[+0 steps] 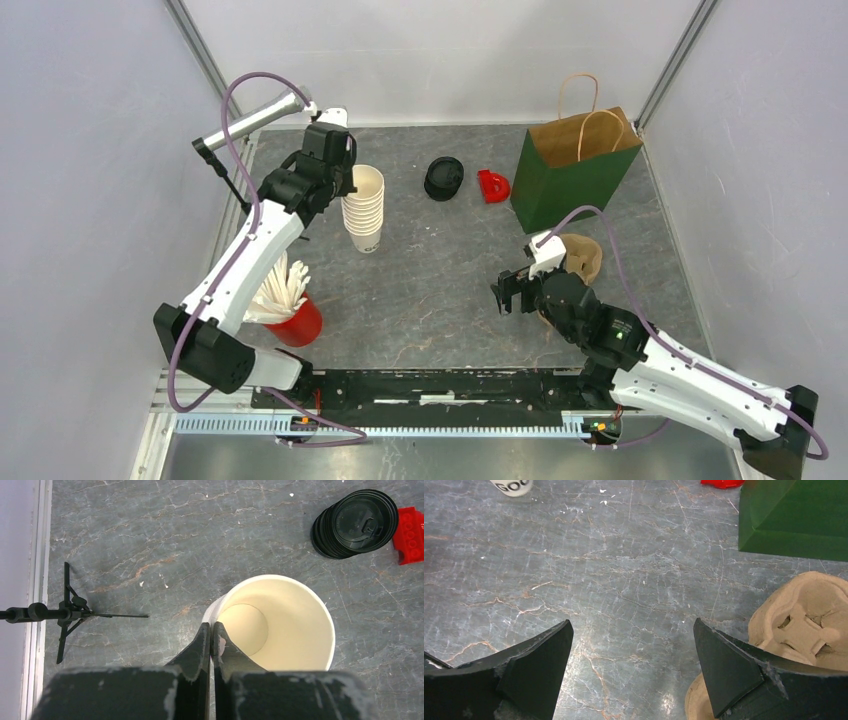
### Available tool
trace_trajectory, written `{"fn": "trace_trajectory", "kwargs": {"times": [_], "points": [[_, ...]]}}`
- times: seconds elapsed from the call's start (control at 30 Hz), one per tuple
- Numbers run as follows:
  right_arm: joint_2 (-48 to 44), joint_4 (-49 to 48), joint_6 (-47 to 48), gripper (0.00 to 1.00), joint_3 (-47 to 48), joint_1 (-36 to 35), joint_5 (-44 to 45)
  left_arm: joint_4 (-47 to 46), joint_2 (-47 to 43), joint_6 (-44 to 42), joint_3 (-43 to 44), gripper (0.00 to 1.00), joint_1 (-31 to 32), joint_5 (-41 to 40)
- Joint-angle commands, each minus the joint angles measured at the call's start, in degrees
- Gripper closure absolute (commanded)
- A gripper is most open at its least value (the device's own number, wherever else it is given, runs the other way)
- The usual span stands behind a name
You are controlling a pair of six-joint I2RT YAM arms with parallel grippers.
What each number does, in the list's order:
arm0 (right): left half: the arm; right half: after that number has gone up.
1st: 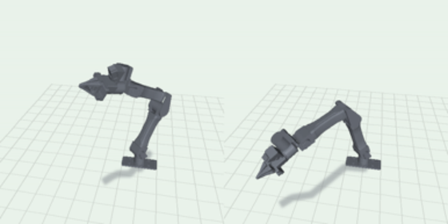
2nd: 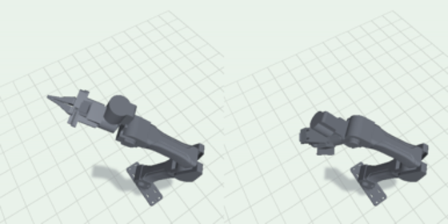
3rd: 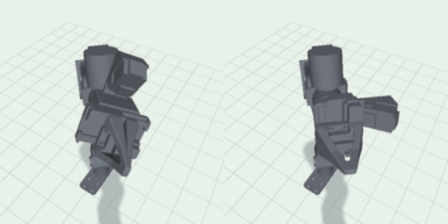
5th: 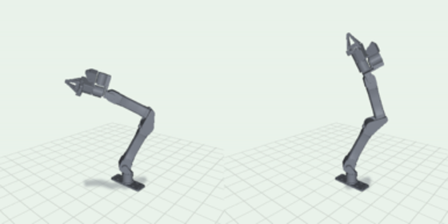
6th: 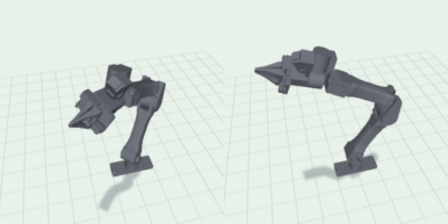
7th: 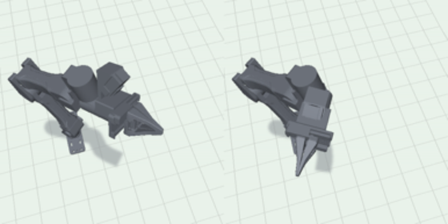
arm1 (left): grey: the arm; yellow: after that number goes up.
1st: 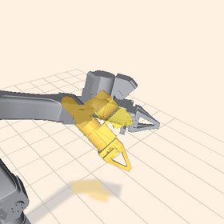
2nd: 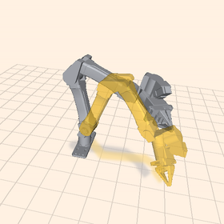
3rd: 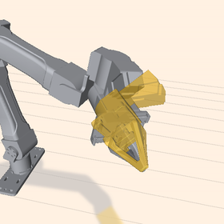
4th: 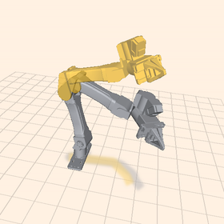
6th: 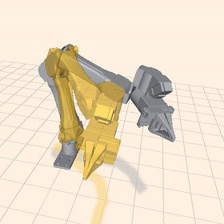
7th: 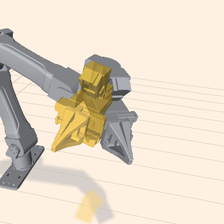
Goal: Pack the takeout coffee
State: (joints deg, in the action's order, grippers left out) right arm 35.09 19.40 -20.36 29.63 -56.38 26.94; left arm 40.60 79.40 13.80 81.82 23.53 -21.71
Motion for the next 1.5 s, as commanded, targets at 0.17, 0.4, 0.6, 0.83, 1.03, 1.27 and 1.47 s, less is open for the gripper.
{"fn": "trace_trajectory", "kwargs": {"times": [0.17, 0.4, 0.6, 0.83, 1.03, 1.27, 1.47], "points": [[1.2, -1.3, -0.6, 0.03, -0.8, -0.3, 1.5, 0.2, -0.9, -1.3, 4.3, 0.98, -0.3, -1.1], [1.3, -1.3, -0.7, 0.03, -0.7, -0.2, 1.1, 0.1, -2.1, 1.1, 4.4, 0.98, -2.4, 2.2], [0.7, -0.6, -0.8, 0.02, -0.3, -0.2, 1.1, 0.5, -3.4, 1.5, 5.2, 0.98, -3.9, 3.1], [0.0, -3.1, -0.6, 0.02, -1.9, -0.2, 0.6, 1.4, -4.7, 0.6, 8.7, 0.98, -4.2, 6.0], [0.3, -4.9, 0.2, 0.02, -2.7, -0.2, -0.8, 2.0, -5.8, 0.3, 12.3, 0.98, -4.1, 6.0], [1.3, -5.6, 0.4, 0.02, -1.6, -0.3, -1.9, 2.4, -8.7, 1.9, 15.4, 0.98, -4.1, 14.1], [3.4, -4.1, 1.2, 0.02, 1.4, -0.2, -2.0, 3.4, -11.1, 4.4, 12.2, 0.98, -3.5, 30.3]]}}
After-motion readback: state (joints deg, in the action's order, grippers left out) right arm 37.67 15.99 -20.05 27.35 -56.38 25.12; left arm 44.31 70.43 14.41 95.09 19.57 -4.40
